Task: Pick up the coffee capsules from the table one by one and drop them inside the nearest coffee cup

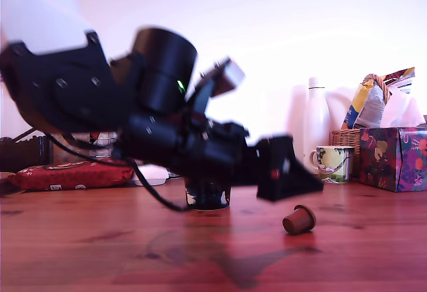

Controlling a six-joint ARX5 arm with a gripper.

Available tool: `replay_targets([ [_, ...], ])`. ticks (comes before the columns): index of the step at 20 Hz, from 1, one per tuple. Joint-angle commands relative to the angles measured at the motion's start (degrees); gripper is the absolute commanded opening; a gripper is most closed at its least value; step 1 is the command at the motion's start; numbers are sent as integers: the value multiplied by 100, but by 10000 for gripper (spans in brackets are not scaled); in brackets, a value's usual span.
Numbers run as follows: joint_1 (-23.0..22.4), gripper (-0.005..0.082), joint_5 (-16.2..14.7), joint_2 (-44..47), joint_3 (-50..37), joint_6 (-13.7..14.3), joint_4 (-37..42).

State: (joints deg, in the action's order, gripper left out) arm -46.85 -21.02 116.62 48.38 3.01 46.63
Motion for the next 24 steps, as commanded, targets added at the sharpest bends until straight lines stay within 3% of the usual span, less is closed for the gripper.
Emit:
replay_targets([
  [1, -15, 618, 9, 212, 160, 4, -120],
  [8, -2, 618, 76, 479, 870, 2, -1045],
  [18, 24, 613, 55, 695, 1003, -151, -1235],
  [24, 35, 386, 57, 695, 1005, -146, -1274],
])
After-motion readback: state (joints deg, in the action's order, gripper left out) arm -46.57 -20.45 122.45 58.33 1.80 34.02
